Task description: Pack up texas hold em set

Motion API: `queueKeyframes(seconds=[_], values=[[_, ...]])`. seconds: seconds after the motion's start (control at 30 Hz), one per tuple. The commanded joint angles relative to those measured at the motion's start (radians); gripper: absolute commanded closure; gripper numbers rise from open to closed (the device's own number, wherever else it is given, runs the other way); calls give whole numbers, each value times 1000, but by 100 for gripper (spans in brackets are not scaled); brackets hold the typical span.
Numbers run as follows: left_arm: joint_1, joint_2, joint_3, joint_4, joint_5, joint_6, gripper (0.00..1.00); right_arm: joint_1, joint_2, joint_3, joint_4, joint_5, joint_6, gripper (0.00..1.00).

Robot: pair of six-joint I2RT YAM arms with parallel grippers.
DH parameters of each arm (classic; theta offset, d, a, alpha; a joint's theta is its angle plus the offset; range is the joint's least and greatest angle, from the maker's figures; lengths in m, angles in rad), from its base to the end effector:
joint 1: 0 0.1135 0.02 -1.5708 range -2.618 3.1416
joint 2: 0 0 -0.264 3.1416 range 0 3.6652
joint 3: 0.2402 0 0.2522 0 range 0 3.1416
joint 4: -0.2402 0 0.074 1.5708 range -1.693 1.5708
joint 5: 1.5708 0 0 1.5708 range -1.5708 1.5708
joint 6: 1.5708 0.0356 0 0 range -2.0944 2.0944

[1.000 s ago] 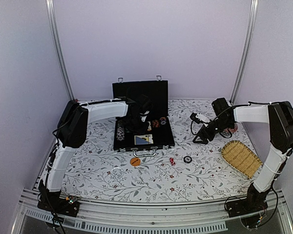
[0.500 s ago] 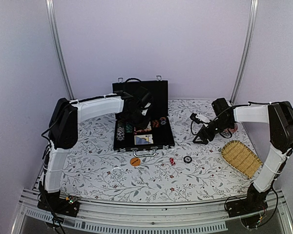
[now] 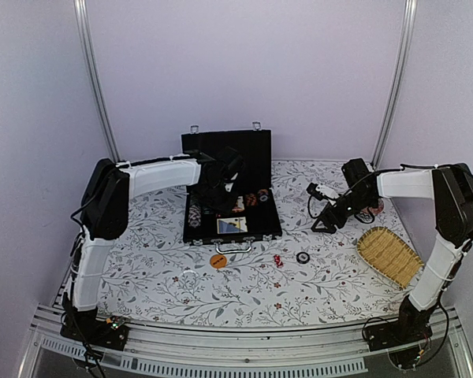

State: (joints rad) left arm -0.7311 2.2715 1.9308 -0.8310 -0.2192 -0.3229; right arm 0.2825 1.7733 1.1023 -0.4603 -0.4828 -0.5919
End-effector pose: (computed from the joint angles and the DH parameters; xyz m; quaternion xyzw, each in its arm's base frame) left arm 0.3650 -0.3170 0.1898 0.1762 0.9584 -0.0064 0.2242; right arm 0.3288 0.1126 0.1713 -0.4484 0.8365 0.1979 0.2451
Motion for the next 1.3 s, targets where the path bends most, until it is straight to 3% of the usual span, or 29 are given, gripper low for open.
queueKeyframes(seconds=[0.0,0.47,0.8,1.17,1.27], values=[[10,38,-10,-18,-4,-12,63,0,13,24,-11,-16,-7,26],[0,75,-7,-4,94,-6,72,1,26,28,-17,-18,-9,26],[22,93,-27,35,-8,-17,78,1,26,28,-20,-18,-10,26],[36,144,20,46,-26,-16,83,1,34,31,-23,-19,-11,26],[36,133,13,40,-25,-16,92,2,37,31,-23,-18,-11,26]])
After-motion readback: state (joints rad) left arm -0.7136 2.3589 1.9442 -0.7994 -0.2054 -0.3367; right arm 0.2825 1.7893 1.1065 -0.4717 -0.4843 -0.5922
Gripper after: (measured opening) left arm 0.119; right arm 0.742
